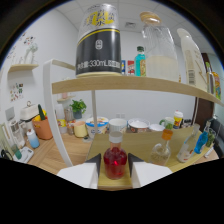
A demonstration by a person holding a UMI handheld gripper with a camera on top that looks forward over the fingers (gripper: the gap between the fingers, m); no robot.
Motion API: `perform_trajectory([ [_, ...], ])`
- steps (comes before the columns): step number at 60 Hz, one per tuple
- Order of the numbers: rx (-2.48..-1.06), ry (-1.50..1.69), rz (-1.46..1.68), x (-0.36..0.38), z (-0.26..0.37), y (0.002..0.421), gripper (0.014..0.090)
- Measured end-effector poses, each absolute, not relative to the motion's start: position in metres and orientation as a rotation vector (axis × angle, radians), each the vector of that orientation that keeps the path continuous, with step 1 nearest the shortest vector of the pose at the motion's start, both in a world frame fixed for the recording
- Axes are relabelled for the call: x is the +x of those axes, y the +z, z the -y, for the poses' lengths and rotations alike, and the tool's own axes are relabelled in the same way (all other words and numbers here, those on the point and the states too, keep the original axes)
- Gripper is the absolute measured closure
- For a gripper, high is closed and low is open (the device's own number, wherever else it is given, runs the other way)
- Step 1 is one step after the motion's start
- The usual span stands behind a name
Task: Make me a cup of Vodka Sunrise.
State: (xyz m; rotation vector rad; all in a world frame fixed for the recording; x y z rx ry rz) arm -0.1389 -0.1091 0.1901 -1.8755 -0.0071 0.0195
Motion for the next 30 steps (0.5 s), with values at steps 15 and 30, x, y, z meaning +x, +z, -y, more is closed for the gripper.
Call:
perform_trajectory([
  [15, -1.869, 0.023, 0.018, -0.137, 0.106, 0.190, 0.0695],
  [30, -1.838, 0.034, 0.089, -0.137, 0.136, 0.208, 0.0704],
])
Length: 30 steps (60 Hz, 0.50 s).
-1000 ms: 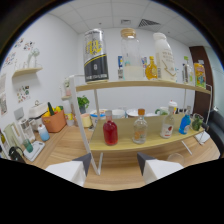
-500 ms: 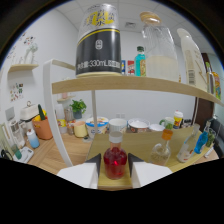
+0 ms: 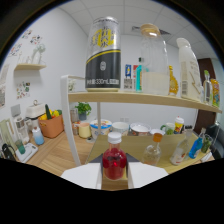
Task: Make me a cup of Vodka Sunrise.
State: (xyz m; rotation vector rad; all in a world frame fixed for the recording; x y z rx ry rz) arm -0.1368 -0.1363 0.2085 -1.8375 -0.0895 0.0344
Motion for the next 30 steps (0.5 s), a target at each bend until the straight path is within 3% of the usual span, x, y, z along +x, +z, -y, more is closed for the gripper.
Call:
perform_trajectory([
  [10, -1.832, 0.097, 0.060, -0.122, 0.178, 0.214, 0.0704],
  [30, -1.892, 0.388, -0.295, -0.063, 0.224, 0.168, 0.0704],
])
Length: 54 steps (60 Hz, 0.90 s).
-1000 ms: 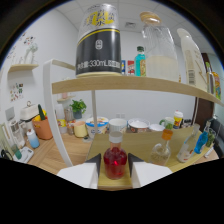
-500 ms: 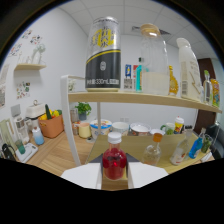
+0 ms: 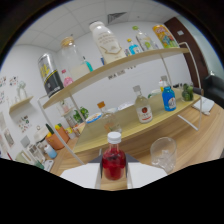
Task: Make me a cup of Vodka Sunrise.
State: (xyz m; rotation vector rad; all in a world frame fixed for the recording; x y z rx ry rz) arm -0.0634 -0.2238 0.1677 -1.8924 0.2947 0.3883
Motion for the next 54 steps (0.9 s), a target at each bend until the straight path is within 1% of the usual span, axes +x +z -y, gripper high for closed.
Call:
perform_trajectory([
  [7, -1.838, 0.624, -0.491, -0.058, 0.220, 0.174, 0.0705],
  [14, -1.727, 0.886, -0.710, -0.054, 0.212, 0.188, 0.0705],
  [23, -1.518, 1.196, -0.994, -0.043, 0.201, 0.201, 0.0706],
  [31, -1.282, 1.467, -1.211, -0.028, 0.199, 0.211, 0.0707],
  [38, -1.113, 1.631, -1.337, -0.021, 0.202, 0.215, 0.0707],
  [41, -1.036, 1.711, -1.378, -0.015, 0.203, 0.223, 0.0707],
  [48, -0.860, 1.836, -1.481, -0.009, 0.206, 0.223, 0.0706],
  [51, -0.837, 1.854, -1.505, -0.006, 0.206, 0.221, 0.0707],
  [54, -0.857, 1.842, -1.504, -0.007, 0.206, 0.215, 0.0708],
])
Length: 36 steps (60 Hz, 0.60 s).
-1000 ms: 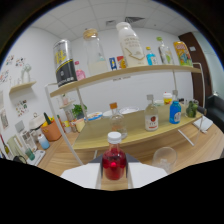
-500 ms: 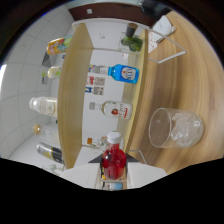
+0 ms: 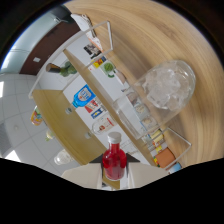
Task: Make me a cup of Vodka Sunrise.
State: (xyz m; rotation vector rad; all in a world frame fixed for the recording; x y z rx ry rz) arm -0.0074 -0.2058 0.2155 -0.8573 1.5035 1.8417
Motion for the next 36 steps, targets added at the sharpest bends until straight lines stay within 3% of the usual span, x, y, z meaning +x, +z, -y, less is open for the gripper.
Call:
perform_trajectory([
  [9, -0.896, 1.835, -1.491, -0.011, 0.207, 0.217, 0.0705],
  [16, -1.078, 1.683, -1.348, -0.021, 0.206, 0.231, 0.0708],
  [26, -1.445, 1.183, -0.878, -0.047, 0.210, 0.268, 0.0705],
  [36, -1.590, 0.659, -0.437, -0.076, 0.208, 0.281, 0.0704],
])
